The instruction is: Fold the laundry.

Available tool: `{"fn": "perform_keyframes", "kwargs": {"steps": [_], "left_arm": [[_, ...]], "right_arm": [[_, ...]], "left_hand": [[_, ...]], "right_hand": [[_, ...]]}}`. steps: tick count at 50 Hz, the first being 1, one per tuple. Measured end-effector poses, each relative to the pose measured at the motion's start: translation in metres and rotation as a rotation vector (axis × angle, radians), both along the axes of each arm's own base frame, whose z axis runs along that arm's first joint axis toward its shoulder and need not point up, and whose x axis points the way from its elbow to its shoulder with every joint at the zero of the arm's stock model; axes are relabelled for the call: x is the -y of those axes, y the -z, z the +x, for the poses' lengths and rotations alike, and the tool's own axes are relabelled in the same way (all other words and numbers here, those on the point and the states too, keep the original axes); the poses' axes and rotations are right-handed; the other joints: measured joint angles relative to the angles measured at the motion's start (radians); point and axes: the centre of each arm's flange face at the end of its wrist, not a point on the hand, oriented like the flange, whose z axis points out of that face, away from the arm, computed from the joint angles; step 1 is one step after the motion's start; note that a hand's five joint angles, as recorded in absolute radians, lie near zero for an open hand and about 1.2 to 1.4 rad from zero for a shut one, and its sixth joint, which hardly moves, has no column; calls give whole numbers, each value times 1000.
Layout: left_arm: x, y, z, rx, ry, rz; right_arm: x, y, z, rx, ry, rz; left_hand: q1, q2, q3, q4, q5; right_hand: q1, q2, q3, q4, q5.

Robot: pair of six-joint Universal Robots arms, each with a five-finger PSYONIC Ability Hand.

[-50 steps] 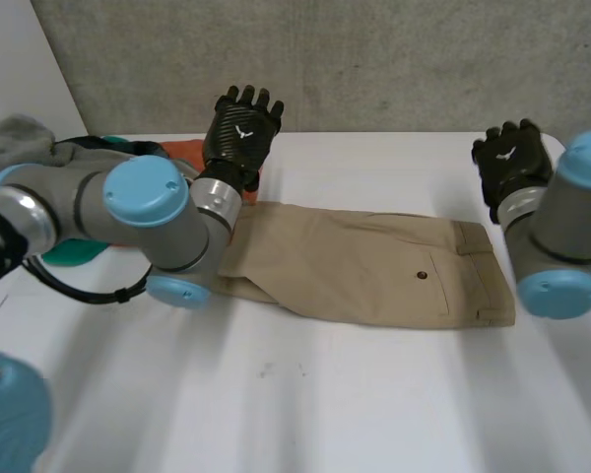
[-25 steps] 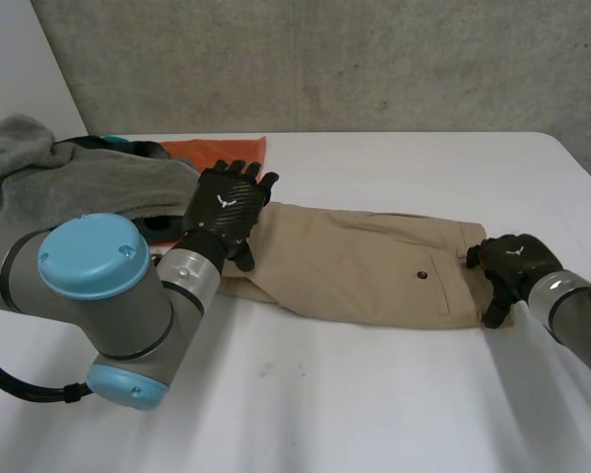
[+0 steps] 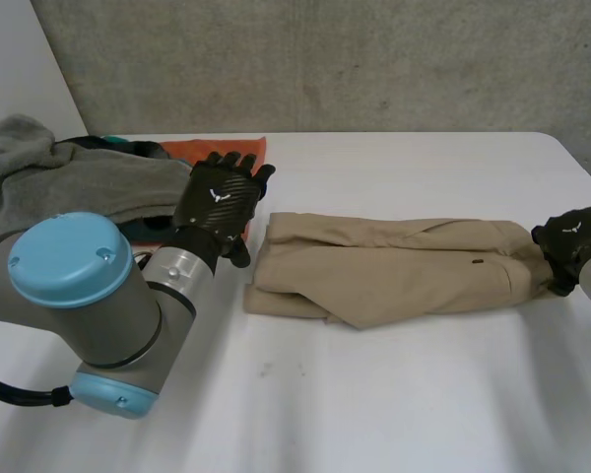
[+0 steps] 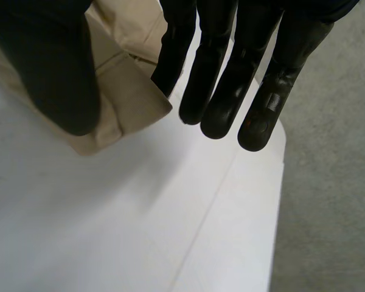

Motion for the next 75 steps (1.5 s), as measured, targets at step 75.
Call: {"fn": "perform_keyframes", "kwargs": {"steps": [75], "left_arm": [[-11, -14, 12, -49, -9, 4]], "right_arm": [[-76, -39, 168, -50, -764, -354]], "left_hand": [[0, 0, 0, 0, 0]], "right_hand": [[248, -2, 16, 1, 286]]}}
